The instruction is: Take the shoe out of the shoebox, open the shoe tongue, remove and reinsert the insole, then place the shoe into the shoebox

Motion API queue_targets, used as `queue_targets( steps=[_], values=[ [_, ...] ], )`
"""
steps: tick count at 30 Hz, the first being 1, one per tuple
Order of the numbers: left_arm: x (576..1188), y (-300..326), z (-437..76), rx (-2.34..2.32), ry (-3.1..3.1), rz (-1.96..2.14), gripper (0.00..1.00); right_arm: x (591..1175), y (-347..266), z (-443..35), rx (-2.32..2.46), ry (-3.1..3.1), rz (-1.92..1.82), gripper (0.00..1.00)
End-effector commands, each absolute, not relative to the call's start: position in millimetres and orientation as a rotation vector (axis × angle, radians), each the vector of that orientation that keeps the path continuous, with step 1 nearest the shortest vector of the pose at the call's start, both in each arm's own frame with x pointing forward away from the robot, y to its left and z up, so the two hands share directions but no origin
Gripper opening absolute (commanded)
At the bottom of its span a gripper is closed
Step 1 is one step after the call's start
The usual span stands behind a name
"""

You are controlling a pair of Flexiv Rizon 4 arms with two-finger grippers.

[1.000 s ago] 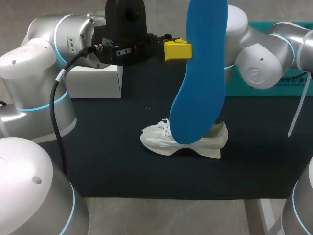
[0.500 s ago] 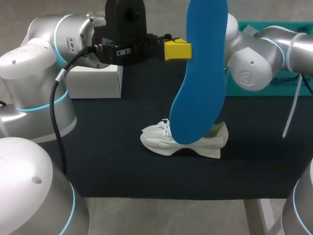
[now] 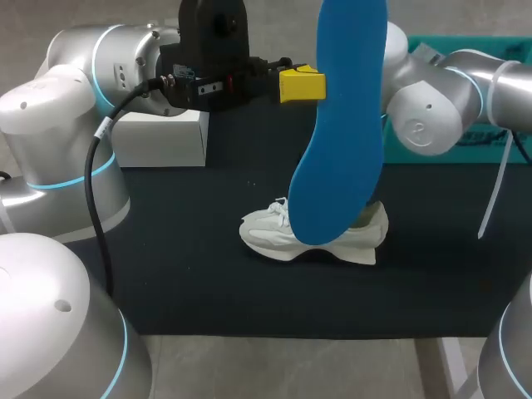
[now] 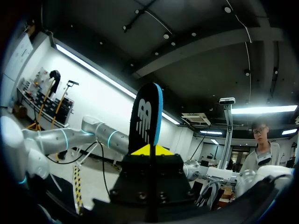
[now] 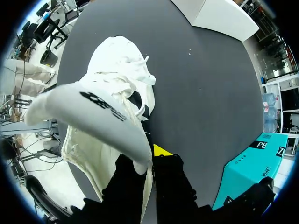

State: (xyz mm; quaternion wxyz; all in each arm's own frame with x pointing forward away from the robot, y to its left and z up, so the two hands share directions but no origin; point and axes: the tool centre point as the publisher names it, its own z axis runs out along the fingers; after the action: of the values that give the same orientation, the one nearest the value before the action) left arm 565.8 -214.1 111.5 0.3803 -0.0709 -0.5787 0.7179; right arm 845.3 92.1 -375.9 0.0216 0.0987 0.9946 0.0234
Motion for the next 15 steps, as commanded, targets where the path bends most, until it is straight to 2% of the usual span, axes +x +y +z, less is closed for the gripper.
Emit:
queue_targets(
  steps=[1, 5, 8, 15],
  values=[
    [565, -214, 111, -0.182, -1.477, 1.833, 0.0, 846, 92, -377, 0.306, 3.082, 0.073, 0.0],
    [565, -214, 111, -0.182, -1.477, 1.833, 0.0, 841, 86, -370, 0.409, 3.068, 0.063, 0.0],
    [565, -214, 111, -0.182, -1.477, 1.833, 0.0, 838, 82, -355, 0.679, 3.01, -0.066, 0.0],
    [565, -214, 111, -0.182, -1.477, 1.833, 0.0, 839, 64, -316, 1.436, 2.821, 0.036, 0.0]
  ],
)
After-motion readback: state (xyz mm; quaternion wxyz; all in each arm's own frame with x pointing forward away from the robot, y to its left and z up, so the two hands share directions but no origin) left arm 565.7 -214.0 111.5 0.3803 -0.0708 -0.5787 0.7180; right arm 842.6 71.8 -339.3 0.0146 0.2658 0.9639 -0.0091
